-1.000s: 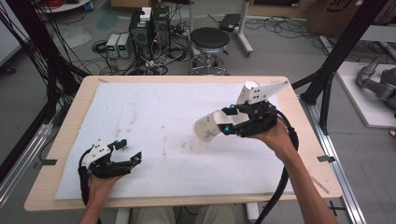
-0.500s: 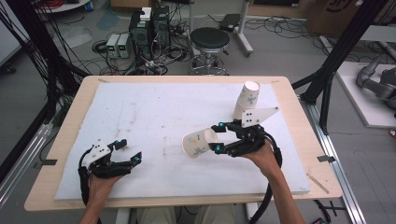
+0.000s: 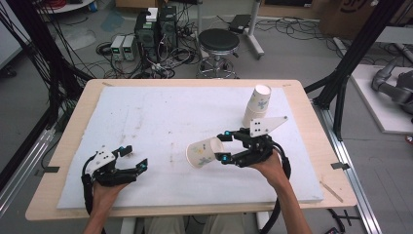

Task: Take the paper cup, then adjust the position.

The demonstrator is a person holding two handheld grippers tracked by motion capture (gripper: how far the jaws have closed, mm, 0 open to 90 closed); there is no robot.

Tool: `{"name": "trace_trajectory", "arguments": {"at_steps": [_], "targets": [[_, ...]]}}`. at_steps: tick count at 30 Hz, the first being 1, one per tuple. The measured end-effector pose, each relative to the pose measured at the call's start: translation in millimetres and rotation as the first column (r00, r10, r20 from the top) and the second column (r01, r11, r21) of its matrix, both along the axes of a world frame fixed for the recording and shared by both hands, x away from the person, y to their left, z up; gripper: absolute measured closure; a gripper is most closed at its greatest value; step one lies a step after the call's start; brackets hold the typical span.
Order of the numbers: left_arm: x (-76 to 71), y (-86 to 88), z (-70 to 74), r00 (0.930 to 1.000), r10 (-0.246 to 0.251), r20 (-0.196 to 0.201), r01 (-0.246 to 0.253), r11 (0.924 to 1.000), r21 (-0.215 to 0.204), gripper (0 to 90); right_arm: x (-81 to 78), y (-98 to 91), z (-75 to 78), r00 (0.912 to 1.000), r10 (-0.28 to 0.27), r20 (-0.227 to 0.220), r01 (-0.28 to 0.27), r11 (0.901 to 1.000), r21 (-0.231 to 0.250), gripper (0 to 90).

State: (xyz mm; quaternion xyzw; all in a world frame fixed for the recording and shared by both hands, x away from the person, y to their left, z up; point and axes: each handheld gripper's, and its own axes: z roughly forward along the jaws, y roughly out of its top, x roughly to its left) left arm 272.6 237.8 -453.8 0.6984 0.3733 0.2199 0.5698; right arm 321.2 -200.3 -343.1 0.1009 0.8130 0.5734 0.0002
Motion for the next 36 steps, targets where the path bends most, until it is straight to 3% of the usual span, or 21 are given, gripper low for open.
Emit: {"name": "trace_trajectory", "arguments": {"at_steps": [13,17,20,21,23,28,32,33,35,36], "targets": [[-0.4,0.2,0.5,0.9998,-0.016,0.007,0.016,0.9999,-0.003,16.8,3.3,-1.5,-2.4,0.9999,-0.010,-0.007,0.010,0.9999,-0.009,38.6],[0.7,1.0,3.9,0.9981,-0.060,0.014,0.060,0.9982,0.005,16.8,4.1,-2.2,-2.3,0.9999,-0.011,-0.011,0.011,0.9999,-0.008,38.6],[2.5,1.3,12.5,0.9915,-0.125,0.034,0.126,0.9920,-0.009,16.8,4.7,-3.1,-1.8,1.0000,-0.006,-0.006,0.006,1.0000,-0.003,38.6],[3.9,1.4,15.8,0.9861,-0.162,0.035,0.163,0.9866,-0.014,16.8,4.7,-3.3,-1.7,1.0000,-0.005,-0.003,0.005,1.0000,0.000,38.7],[7.8,1.2,22.2,0.9670,-0.253,0.027,0.254,0.9668,-0.029,16.8,4.8,-3.7,-1.6,1.0000,-0.006,-0.001,0.006,1.0000,0.001,38.7],[17.2,-3.5,42.3,0.9023,-0.429,0.040,0.430,0.9023,-0.025,16.8,4.4,-1.7,-1.3,0.9999,0.014,-0.003,-0.014,0.9999,0.002,38.7],[22.2,-7.8,58.7,0.8582,-0.510,0.054,0.511,0.8594,-0.003,16.8,3.7,-0.5,0.0,0.9997,0.026,-0.001,-0.026,0.9996,0.008,38.7],[22.6,-8.8,61.3,0.8554,-0.515,0.059,0.516,0.8568,-0.003,16.8,3.6,0.0,1.0,0.9995,0.031,0.001,-0.031,0.9994,0.013,38.7],[24.5,-11.0,67.7,0.8392,-0.540,0.068,0.541,0.8409,-0.004,16.8,3.5,0.2,1.5,0.9995,0.032,0.004,-0.033,0.9994,0.012,38.7],[25.0,-12.3,70.6,0.8342,-0.547,0.073,0.548,0.8362,-0.005,16.6,3.2,0.9,2.4,0.9993,0.038,0.006,-0.038,0.9992,0.015,38.6]]}}
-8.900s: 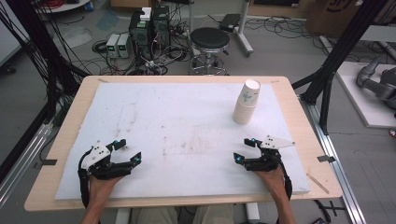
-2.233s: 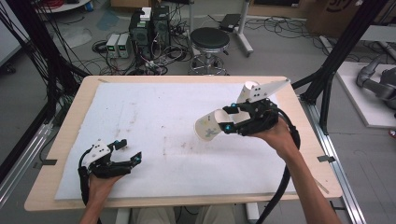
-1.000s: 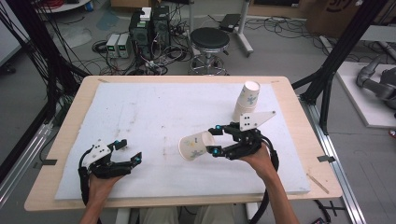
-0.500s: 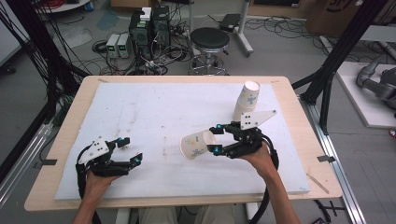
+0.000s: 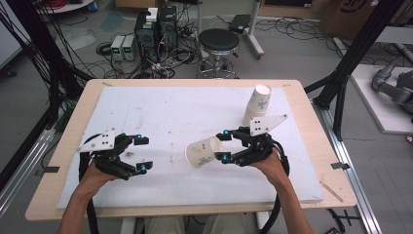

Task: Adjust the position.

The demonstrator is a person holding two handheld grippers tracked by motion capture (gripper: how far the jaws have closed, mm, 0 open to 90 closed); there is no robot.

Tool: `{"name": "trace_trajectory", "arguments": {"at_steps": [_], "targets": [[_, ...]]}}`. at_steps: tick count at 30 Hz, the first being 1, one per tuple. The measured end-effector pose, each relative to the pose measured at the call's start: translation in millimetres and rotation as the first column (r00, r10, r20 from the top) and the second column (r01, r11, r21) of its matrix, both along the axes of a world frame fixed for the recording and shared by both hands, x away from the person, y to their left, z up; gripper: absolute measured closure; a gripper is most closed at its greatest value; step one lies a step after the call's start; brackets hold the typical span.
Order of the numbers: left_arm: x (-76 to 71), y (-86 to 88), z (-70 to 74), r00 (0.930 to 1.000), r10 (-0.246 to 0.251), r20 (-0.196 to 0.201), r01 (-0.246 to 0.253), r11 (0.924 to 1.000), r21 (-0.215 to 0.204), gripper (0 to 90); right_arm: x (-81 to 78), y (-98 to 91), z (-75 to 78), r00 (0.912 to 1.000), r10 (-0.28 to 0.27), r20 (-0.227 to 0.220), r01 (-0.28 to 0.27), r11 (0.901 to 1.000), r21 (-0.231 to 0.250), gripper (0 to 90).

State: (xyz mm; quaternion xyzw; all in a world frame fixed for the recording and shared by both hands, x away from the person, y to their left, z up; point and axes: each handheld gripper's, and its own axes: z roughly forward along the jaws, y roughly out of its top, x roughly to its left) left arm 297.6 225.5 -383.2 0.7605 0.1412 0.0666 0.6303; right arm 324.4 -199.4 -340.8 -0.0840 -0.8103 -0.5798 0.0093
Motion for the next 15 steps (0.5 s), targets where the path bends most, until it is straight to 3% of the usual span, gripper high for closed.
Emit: {"name": "trace_trajectory", "arguments": {"at_steps": [7,15], "targets": [[2.9,-18.4,15.4,0.9984,-0.039,0.041,0.039,0.9992,-0.004,15.5,-1.1,2.2,1.0,0.9999,0.011,0.006,-0.011,0.9999,-0.002,38.7],[9.3,-56.8,23.7,0.9921,-0.112,0.056,0.113,0.9936,-0.005,15.5,-2.7,4.0,2.5,0.9997,0.021,0.013,-0.021,0.9998,0.006,38.7]]}}
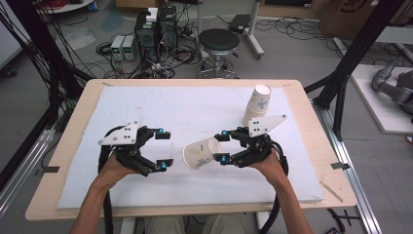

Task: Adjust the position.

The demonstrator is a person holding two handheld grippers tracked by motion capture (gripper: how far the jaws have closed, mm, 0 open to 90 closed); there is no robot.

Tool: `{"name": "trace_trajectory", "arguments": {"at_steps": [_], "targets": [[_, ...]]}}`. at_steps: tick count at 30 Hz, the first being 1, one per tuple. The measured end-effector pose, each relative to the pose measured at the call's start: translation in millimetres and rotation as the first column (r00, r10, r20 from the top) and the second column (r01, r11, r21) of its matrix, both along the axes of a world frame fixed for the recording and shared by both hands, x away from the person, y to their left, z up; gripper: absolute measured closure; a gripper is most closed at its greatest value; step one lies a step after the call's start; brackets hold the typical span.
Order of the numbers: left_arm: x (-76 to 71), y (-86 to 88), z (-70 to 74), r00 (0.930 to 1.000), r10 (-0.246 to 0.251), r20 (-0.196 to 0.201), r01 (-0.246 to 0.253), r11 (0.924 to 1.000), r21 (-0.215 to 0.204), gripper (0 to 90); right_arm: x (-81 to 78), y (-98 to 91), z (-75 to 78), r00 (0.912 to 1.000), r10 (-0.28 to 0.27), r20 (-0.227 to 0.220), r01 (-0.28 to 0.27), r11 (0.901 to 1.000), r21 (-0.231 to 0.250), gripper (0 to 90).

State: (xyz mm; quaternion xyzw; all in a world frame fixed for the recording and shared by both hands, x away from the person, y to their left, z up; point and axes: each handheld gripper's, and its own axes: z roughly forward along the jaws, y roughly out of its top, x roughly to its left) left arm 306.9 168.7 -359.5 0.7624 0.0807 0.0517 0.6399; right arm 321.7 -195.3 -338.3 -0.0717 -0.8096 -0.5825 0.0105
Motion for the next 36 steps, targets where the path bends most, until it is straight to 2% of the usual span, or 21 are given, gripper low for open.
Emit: {"name": "trace_trajectory", "arguments": {"at_steps": [9,17,19,22,27,36], "targets": [[5.3,-43.3,1.3,0.9970,-0.078,0.007,0.078,0.9966,-0.028,15.3,-0.6,1.8,0.7,0.9999,0.011,0.003,-0.011,0.9999,0.005,38.6],[7.9,-70.2,-6.8,0.9941,-0.109,-0.007,0.109,0.9935,0.033,15.3,-2.8,1.5,2.2,0.9998,0.016,0.008,-0.016,0.9998,0.013,38.6],[7.6,-73.4,-8.4,0.9943,-0.107,-0.007,0.107,0.9931,0.048,15.3,-2.8,0.9,2.5,0.9998,0.016,0.011,-0.016,0.9997,0.017,38.6],[7.1,-75.2,-9.9,0.9941,-0.108,-0.009,0.109,0.9930,0.046,15.8,-3.3,0.1,2.9,0.9999,0.015,0.005,-0.015,0.9997,0.022,38.7],[7.5,-75.2,-10.9,0.9923,-0.122,-0.022,0.123,0.9904,0.064,21.3,-3.5,1.2,2.8,0.9995,0.030,0.007,-0.030,0.9991,0.029,38.7],[7.5,-74.0,-11.5,0.9925,-0.121,-0.018,0.121,0.9907,0.061,26.9,-3.6,1.7,2.3,0.9995,0.032,0.006,-0.033,0.9990,0.030,38.7]]}}
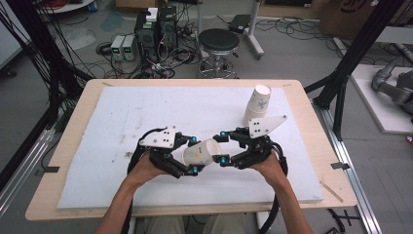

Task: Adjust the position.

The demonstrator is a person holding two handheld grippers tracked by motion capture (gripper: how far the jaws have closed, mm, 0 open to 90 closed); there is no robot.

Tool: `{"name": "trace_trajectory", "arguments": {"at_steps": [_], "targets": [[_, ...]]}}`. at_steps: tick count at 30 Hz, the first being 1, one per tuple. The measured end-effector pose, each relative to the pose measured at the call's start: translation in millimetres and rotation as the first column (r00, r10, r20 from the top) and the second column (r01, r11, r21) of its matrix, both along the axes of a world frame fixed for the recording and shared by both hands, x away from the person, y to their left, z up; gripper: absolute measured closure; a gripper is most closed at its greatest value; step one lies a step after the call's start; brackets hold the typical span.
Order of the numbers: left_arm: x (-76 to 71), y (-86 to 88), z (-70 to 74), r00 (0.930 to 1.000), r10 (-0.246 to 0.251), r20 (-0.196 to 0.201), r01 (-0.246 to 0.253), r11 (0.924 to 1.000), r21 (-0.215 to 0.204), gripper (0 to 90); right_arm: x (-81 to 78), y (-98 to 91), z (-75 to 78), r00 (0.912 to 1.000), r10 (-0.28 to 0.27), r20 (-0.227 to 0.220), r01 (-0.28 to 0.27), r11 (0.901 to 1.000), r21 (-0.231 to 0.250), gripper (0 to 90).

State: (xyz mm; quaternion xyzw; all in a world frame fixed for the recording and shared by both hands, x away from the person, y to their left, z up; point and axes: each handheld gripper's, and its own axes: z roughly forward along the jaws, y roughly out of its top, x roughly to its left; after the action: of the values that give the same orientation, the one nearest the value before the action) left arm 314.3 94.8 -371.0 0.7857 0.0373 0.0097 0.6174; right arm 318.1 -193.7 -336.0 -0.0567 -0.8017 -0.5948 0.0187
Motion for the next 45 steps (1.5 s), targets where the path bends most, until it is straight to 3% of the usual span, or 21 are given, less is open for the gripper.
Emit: {"name": "trace_trajectory", "arguments": {"at_steps": [10,11,12,13,23,28,29,31,35,36,37,39,40,41,42,43,44,45], "targets": [[-0.2,1.0,-0.2,1.0000,0.005,0.003,-0.005,0.9999,0.015,29.6,0.2,0.4,-1.5,1.0000,-0.005,0.004,0.005,0.9999,-0.011,37.9],[0.1,1.2,-0.1,1.0000,0.004,0.006,-0.004,0.9999,0.016,29.7,0.0,0.5,-1.7,1.0000,-0.006,0.004,0.006,0.9999,-0.015,36.2],[0.0,1.3,0.0,1.0000,0.006,0.005,-0.006,0.9999,0.012,29.8,-0.3,2.1,-2.6,0.9996,-0.028,-0.003,0.028,0.9994,-0.022,22.8],[0.2,1.6,0.1,1.0000,0.004,0.006,-0.004,0.9999,0.015,29.8,0.2,2.5,-3.0,0.9994,-0.032,-0.009,0.032,0.9992,-0.025,20.9],[0.2,4.4,0.1,0.9999,0.016,0.006,-0.016,0.9995,0.029,30.0,1.2,3.3,-4.8,0.9985,-0.049,-0.025,0.048,0.9981,-0.038,18.1],[1.0,8.1,4.5,0.9994,0.035,0.005,-0.036,0.9966,0.075,30.3,0.4,3.1,-5.3,0.9981,-0.050,-0.035,0.048,0.9970,-0.062,16.0],[2.6,9.8,9.7,0.9994,0.035,0.005,-0.035,0.9926,0.116,30.3,-0.9,3.8,-4.6,0.9984,-0.049,-0.030,0.046,0.9950,-0.088,16.0],[3.0,10.3,12.7,0.9994,0.035,0.005,-0.035,0.9899,0.138,30.3,-1.5,4.1,-3.9,0.9985,-0.048,-0.027,0.045,0.9938,-0.101,16.0],[5.8,10.9,26.2,0.9996,0.015,0.022,-0.020,0.9701,0.242,30.3,-3.1,7.4,-0.8,0.9982,-0.057,-0.018,0.053,0.9822,-0.180,16.0],[6.7,9.9,32.5,0.9997,0.004,0.022,-0.011,0.9556,0.294,30.3,-2.8,10.4,1.0,0.9985,-0.054,-0.007,0.051,0.9712,-0.233,16.0],[6.7,9.9,32.5,0.9997,0.004,0.022,-0.011,0.9556,0.294,30.3,-2.8,10.4,1.0,0.9985,-0.054,-0.007,0.051,0.9712,-0.233,16.0],[8.0,7.5,38.1,0.9995,-0.008,0.031,-0.003,0.9321,0.362,30.3,-2.1,16.3,4.3,0.9984,-0.057,0.009,0.056,0.9452,-0.322,16.1],[8.7,5.8,40.3,0.9995,-0.014,0.029,0.002,0.9192,0.394,30.3,-2.1,16.3,4.3,0.9984,-0.057,0.009,0.056,0.9452,-0.322,16.1],[8.9,3.3,42.0,0.9993,-0.018,0.034,0.002,0.9050,0.425,30.3,-0.8,21.4,6.3,0.9983,-0.054,0.021,0.058,0.9224,-0.382,16.1],[9.4,2.1,43.3,0.9992,-0.023,0.034,0.006,0.8937,0.449,30.3,-0.8,21.4,6.3,0.9983,-0.054,0.021,0.058,0.9224,-0.382,16.1],[9.8,0.3,44.2,0.9992,-0.024,0.031,0.007,0.8838,0.468,30.3,-0.6,23.2,6.7,0.9982,-0.054,0.025,0.060,0.9146,-0.400,16.1],[11.9,-1.8,46.5,0.9990,-0.035,0.028,0.016,0.8601,0.510,30.3,0.2,27.9,8.1,0.9985,-0.043,0.035,0.055,0.8864,-0.460,16.1],[11.9,-1.8,46.5,0.9990,-0.035,0.028,0.016,0.8601,0.510,30.3,0.2,27.9,8.1,0.9985,-0.043,0.035,0.055,0.8864,-0.460,16.1]]}}
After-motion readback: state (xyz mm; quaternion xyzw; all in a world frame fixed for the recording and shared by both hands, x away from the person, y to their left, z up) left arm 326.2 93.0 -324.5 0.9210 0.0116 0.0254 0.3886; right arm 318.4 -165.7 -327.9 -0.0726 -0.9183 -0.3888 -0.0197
